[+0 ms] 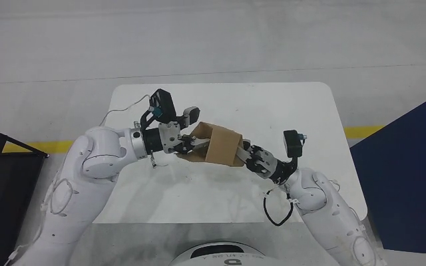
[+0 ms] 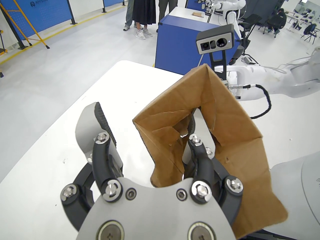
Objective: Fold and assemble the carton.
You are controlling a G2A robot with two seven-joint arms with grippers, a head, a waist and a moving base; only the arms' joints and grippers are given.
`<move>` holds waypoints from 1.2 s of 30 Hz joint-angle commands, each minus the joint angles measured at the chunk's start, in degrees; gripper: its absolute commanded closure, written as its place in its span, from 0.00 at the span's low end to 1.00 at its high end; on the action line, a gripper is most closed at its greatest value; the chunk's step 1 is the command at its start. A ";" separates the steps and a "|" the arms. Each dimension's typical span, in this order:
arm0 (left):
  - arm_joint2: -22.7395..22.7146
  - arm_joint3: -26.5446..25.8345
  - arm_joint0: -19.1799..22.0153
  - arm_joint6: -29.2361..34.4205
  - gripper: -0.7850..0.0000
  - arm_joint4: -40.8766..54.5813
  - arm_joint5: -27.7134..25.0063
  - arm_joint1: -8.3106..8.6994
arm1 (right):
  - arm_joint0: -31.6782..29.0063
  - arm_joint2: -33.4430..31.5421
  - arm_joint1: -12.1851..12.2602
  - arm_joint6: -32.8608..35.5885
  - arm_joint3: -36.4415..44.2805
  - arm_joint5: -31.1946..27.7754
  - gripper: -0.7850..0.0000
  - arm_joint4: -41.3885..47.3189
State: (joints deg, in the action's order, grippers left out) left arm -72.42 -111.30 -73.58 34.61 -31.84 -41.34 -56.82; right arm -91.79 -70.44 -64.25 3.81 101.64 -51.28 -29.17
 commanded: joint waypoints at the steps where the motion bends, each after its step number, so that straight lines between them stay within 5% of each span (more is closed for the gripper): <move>1: 0.26 -0.18 -0.14 -0.53 0.07 -0.92 -0.07 0.00 | -0.14 0.11 0.02 0.19 0.33 -0.16 1.00 -0.09; 22: -0.95 -2.93 -4.10 -5.44 0.01 -4.75 -1.58 0.53 | -1.05 0.77 0.32 2.35 0.89 -0.82 1.00 2.16; 36: 0.92 -7.06 -7.01 -13.04 0.02 -25.35 2.00 0.31 | -2.73 0.29 0.83 4.59 2.32 -1.34 1.00 3.11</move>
State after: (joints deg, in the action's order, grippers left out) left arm -71.63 -118.29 -80.40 22.27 -56.51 -39.35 -56.50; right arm -94.42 -70.13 -63.46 8.22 103.84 -52.57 -26.11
